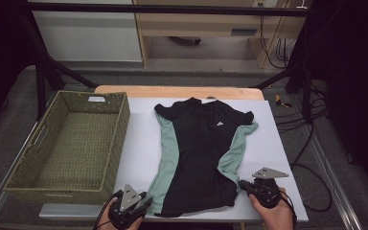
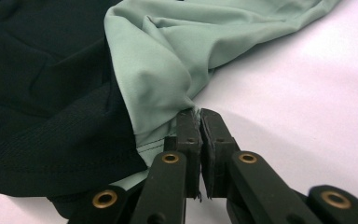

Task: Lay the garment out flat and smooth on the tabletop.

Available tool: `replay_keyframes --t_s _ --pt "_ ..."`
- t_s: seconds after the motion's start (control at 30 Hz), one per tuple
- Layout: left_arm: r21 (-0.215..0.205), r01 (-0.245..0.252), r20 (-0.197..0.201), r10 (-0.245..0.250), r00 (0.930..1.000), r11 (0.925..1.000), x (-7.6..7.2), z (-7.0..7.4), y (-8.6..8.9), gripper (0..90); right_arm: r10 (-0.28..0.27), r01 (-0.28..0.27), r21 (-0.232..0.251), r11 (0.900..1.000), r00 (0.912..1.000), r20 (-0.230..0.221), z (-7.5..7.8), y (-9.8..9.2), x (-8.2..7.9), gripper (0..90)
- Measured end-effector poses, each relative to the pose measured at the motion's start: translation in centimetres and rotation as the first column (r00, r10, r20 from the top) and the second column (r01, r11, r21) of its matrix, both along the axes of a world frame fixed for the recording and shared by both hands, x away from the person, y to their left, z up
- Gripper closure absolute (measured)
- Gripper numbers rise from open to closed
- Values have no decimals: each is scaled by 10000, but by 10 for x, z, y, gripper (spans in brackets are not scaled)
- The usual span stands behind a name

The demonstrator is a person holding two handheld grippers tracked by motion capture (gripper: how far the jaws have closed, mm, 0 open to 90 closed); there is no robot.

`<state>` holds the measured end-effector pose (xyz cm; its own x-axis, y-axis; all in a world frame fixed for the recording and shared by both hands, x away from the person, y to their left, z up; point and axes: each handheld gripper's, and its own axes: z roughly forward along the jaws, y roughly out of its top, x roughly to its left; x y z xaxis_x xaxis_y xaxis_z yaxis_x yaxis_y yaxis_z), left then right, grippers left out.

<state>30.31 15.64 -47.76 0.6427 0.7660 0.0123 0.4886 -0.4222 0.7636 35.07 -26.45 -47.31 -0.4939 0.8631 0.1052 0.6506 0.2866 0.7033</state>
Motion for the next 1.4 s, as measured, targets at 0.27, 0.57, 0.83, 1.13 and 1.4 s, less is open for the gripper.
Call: replay_keyframes --t_s 0.27,0.57,0.83,1.13,1.4 --pt "-138 -39 31 39 10000 9999 0 2 2 668 -273 274 64 9996 9996 -52 15 -10 -16 879" --pt "-150 55 132 -53 9999 9999 -2 2 -1 665 -412 423 276 9987 9984 -394 40 -31 -61 880" --pt "-175 -17 164 20 9999 9998 -1 2 0 654 -360 362 213 9991 9993 -116 35 -27 -67 736" --pt "-44 -44 57 44 10000 10000 1 0 0 643 -571 563 245 9981 9978 330 26 -7 -19 730" --pt "247 -22 -76 24 10000 9997 3 -3 -2 644 -107 105 -152 9998 9998 -144 7 12 -6 715"
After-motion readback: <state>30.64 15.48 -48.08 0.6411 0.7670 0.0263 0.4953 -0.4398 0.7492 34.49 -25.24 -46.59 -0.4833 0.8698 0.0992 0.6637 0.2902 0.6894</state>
